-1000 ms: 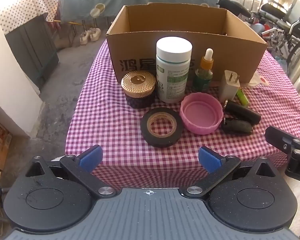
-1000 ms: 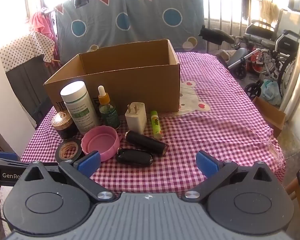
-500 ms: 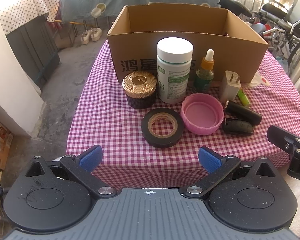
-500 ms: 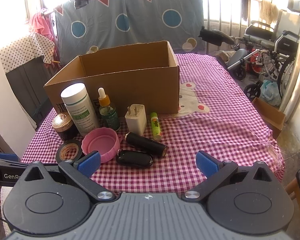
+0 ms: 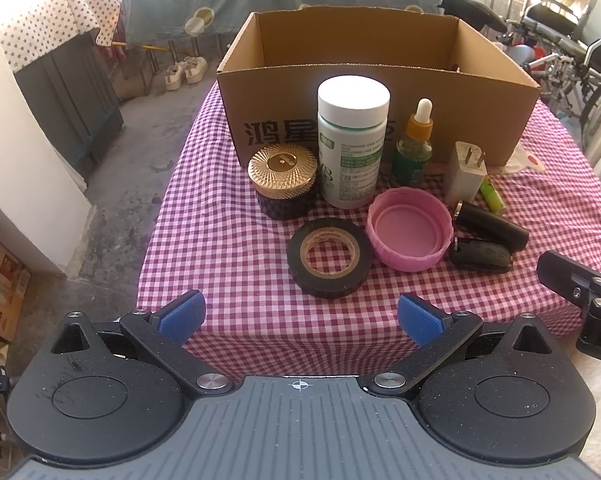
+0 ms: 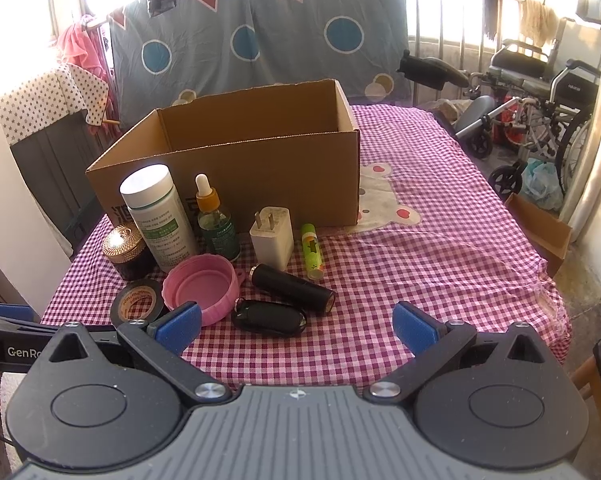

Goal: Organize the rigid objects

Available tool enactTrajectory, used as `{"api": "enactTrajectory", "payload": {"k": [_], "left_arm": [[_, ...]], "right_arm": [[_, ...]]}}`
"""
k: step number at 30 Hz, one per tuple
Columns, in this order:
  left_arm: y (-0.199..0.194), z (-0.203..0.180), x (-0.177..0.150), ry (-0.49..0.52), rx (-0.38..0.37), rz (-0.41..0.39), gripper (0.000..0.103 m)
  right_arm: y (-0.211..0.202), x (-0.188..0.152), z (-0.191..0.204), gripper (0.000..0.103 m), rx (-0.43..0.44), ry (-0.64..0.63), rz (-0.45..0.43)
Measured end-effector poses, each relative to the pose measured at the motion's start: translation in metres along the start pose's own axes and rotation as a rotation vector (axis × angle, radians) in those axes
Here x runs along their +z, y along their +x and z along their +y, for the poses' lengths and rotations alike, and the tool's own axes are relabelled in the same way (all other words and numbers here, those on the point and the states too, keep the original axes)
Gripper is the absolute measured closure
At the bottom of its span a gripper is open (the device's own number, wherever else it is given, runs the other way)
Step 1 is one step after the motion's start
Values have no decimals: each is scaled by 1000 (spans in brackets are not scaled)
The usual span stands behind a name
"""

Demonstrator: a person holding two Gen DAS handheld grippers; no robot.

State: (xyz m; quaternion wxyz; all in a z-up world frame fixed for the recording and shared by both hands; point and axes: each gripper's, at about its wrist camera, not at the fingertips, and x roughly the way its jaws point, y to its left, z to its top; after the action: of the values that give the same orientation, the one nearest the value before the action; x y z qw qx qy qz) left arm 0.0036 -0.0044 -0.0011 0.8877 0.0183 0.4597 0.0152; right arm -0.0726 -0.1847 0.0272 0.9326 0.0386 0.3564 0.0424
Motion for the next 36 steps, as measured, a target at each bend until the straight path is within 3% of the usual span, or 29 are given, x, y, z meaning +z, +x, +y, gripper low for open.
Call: {"api": "enactTrajectory", "payload": {"k": [36], "left_arm": [[2, 4, -2, -3, 6, 8, 0]], "right_arm": [[2, -2, 1, 0, -17, 0, 5]]}}
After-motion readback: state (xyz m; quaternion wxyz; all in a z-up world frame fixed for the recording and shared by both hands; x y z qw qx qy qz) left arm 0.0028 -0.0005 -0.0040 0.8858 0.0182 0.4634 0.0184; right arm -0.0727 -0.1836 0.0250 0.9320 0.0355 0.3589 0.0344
